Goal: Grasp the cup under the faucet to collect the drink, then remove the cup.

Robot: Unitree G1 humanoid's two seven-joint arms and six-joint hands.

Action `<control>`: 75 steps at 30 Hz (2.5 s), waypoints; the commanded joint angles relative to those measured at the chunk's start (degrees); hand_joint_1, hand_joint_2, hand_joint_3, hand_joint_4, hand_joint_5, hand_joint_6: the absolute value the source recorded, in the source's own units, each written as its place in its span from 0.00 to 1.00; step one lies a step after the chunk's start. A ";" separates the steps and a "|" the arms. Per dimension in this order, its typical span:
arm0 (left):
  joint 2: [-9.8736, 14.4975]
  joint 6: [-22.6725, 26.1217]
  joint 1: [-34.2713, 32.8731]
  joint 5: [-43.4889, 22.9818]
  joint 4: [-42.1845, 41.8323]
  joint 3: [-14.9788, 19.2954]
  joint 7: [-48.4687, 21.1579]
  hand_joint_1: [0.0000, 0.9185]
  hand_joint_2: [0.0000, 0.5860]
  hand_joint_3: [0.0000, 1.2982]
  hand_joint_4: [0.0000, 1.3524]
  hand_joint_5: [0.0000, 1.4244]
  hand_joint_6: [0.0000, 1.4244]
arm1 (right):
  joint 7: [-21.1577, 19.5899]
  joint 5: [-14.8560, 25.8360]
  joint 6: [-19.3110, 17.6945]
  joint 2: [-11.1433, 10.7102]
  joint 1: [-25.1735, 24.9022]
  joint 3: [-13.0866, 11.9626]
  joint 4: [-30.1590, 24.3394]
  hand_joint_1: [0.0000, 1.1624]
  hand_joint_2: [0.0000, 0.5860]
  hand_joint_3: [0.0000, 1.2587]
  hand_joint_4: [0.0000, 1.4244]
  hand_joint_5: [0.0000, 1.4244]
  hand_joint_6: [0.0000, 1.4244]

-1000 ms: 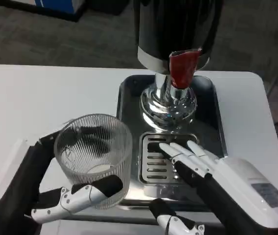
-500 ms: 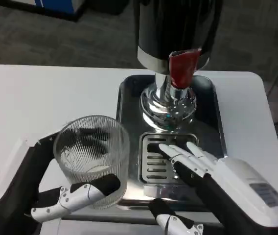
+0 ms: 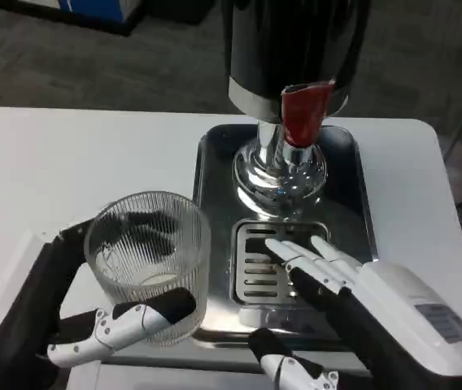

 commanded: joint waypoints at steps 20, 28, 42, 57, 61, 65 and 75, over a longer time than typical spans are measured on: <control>1.03 -1.32 -5.01 0.17 7.18 0.24 0.17 0.39 0.31 0.50 0.46 0.39 0.08 | -0.75 -0.37 0.48 0.46 1.08 -0.88 -0.91 0.22 0.74 0.09 0.07 0.01 0.00; 1.66 -2.78 -7.72 1.09 11.30 -0.31 0.55 0.39 0.31 0.50 0.46 0.39 0.08 | -1.25 -0.79 0.97 1.16 1.04 -1.48 -0.63 0.22 0.74 0.08 0.07 0.02 0.00; 1.92 -5.62 -13.45 3.69 17.94 -1.92 1.23 0.39 0.31 0.50 0.46 0.38 0.08 | -1.21 -1.55 2.26 1.56 1.07 -2.04 -0.97 0.22 0.74 0.07 0.06 0.02 0.00; 1.33 -8.29 -19.65 8.22 27.08 -4.87 4.72 0.39 0.31 0.50 0.46 0.38 0.08 | -1.55 -1.51 3.42 2.03 0.65 -3.29 -1.19 0.21 0.72 0.07 0.06 0.02 0.00; 1.50 -9.18 -21.96 10.16 29.83 -6.28 6.20 0.38 0.30 0.50 0.46 0.38 0.08 | -1.56 -1.40 3.32 1.99 0.97 -3.20 -1.26 0.21 0.72 0.07 0.06 0.02 0.00; 0.87 -10.31 -24.45 11.80 33.15 -7.67 8.03 0.35 0.30 0.50 0.46 0.38 0.08 | -1.49 -1.48 3.28 2.06 1.10 -2.79 -1.19 0.21 0.72 0.07 0.06 0.02 0.00; 0.09 -12.06 -28.29 15.59 40.16 -11.82 11.92 0.33 0.32 0.51 0.46 0.38 0.08 | -1.25 -1.28 3.53 1.91 1.60 -3.42 -1.92 0.21 0.72 0.07 0.06 0.02 0.00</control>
